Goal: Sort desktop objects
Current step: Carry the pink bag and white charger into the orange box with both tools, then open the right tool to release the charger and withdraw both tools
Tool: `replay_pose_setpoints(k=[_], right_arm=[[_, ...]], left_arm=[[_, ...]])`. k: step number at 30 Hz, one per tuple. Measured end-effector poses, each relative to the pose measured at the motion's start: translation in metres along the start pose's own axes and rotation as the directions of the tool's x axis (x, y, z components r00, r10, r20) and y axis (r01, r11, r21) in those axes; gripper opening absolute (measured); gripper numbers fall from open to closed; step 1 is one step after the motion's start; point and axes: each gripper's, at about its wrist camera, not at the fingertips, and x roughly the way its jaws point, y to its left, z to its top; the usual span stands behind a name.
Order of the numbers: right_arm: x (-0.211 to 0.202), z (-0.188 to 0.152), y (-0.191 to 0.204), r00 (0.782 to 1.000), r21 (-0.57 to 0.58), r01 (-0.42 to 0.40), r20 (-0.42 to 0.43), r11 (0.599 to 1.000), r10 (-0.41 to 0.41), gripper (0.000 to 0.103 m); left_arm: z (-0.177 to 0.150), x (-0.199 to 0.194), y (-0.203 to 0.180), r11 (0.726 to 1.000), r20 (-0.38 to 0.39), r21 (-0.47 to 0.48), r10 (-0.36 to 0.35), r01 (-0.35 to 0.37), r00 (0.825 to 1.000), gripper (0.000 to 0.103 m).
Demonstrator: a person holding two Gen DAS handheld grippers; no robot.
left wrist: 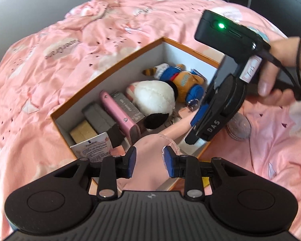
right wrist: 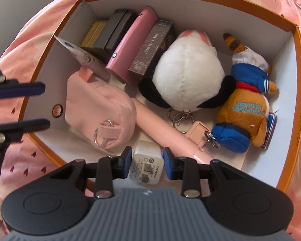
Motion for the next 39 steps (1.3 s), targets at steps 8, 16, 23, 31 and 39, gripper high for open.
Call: replay_pose_setpoints(k=[8,16,23,31,39], right_arm=[[0.009,-0.002,0.011,0.999,0.043,0.012,0.05,0.999,-0.014,0.037],[0.011,-0.011,0.012,0.992,0.107,-0.019,0.122,0.994,0.006,0.04],[-0.001,-0.024,0.02,0.978,0.157,-0.011,0.209,0.988,-0.023,0.046],[-0.022,-0.035,0.025,0.961,0.14,-0.045,0.276,0.989,0.005,0.051],[-0.064,-0.058,0.038,0.913,0.076,0.016,0.406,0.997,-0.046,0.056]], left_arm=[[-0.012,-0.006,0.005,0.986,0.035,-0.166,0.036,-0.03,0.999,0.035],[-0.023,-0.007,0.002,0.972,0.02,-0.23,0.059,-0.053,0.998,0.035],[-0.026,-0.006,-0.007,0.966,0.016,-0.253,0.061,-0.056,0.998,0.035],[-0.024,-0.014,-0.01,0.951,0.05,-0.305,0.057,-0.04,0.997,0.036],[-0.019,-0.034,-0.013,0.933,0.135,-0.36,0.072,-0.018,0.988,0.048]])
